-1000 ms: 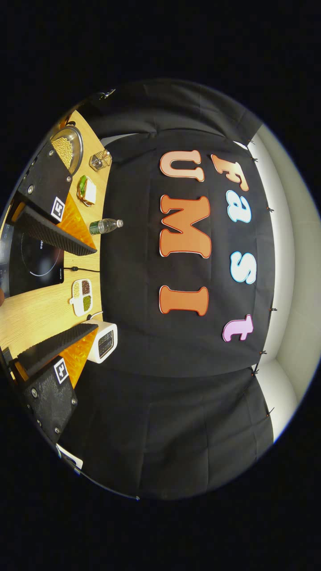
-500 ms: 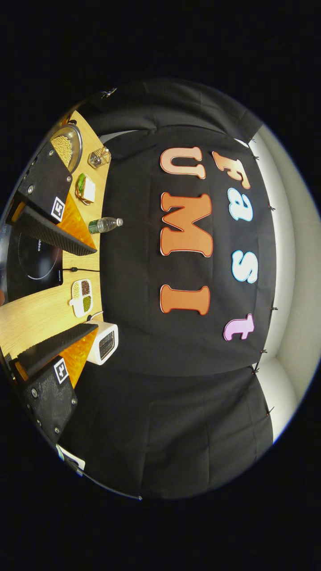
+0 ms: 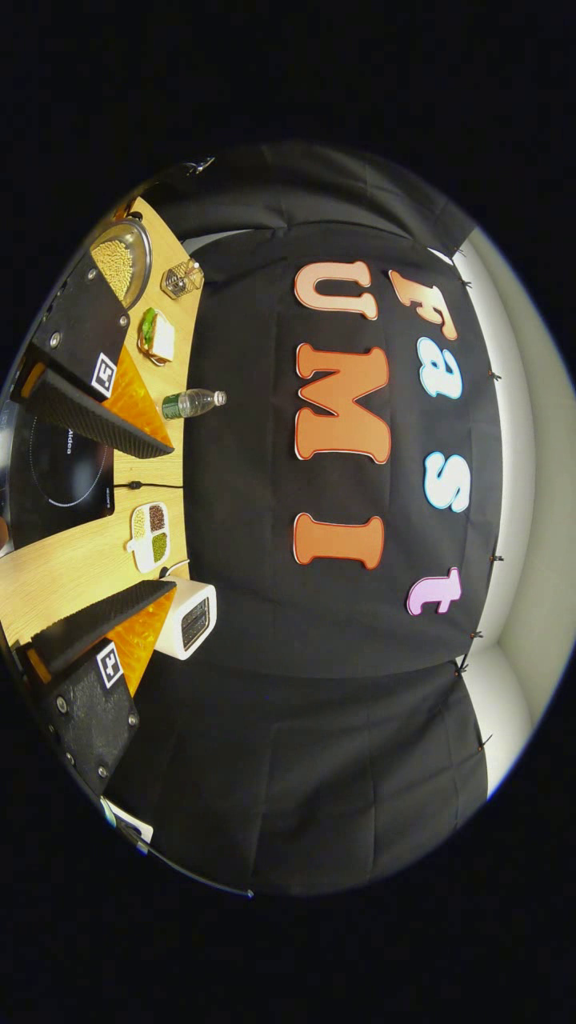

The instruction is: First push the handle of the pot to place it horizontally, then grasp the pot with both hands and set it on the induction cooktop.

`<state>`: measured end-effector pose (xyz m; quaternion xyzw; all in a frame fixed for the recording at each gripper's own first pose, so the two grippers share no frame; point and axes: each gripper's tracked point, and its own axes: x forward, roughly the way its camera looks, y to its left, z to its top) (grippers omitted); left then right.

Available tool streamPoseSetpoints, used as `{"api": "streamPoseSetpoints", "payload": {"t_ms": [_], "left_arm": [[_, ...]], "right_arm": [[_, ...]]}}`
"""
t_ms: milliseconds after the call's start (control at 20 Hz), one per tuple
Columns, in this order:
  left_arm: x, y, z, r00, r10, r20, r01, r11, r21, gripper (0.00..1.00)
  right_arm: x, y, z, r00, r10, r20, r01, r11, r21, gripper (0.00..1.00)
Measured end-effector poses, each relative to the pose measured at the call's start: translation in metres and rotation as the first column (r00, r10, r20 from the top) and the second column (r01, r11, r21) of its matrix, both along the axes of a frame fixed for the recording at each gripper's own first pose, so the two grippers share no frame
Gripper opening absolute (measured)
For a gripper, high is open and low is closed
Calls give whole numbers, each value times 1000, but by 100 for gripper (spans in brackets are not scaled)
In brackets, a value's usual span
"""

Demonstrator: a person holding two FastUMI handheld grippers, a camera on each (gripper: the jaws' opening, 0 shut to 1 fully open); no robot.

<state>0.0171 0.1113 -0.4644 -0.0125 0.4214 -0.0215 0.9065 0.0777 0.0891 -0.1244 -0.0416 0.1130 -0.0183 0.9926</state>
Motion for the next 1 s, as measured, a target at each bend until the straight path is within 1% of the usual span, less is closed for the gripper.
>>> {"api": "streamPoseSetpoints", "payload": {"t_ms": [250, 500, 750, 900, 1000], "left_arm": [[15, 2, -3, 1000, 13, 0, -13, 1000, -8, 9], [26, 7, -4, 1000, 2, 18, -2, 1000, -6, 9], [33, 12, -2, 1000, -1, 28, 1, 1000, -5, 9], [34, 15, -1, 1000, 9, 28, -8, 1000, -8, 8], [31, 16, 5, 999, 14, 41, -14, 1000, -10, 9]], "right_arm": [[0, 2, -1, 1000, 9, -18, -9, 1000, -2, 95], [1, 4, -1, 999, 18, -27, -18, 1000, -15, 95], [-3, 10, -3, 999, 34, -37, -33, 999, 15, 95], [-13, 29, -6, 998, 55, -20, -54, 998, 33, 95], [-21, 57, -5, 995, 93, -25, -92, 994, 64, 95]]}}
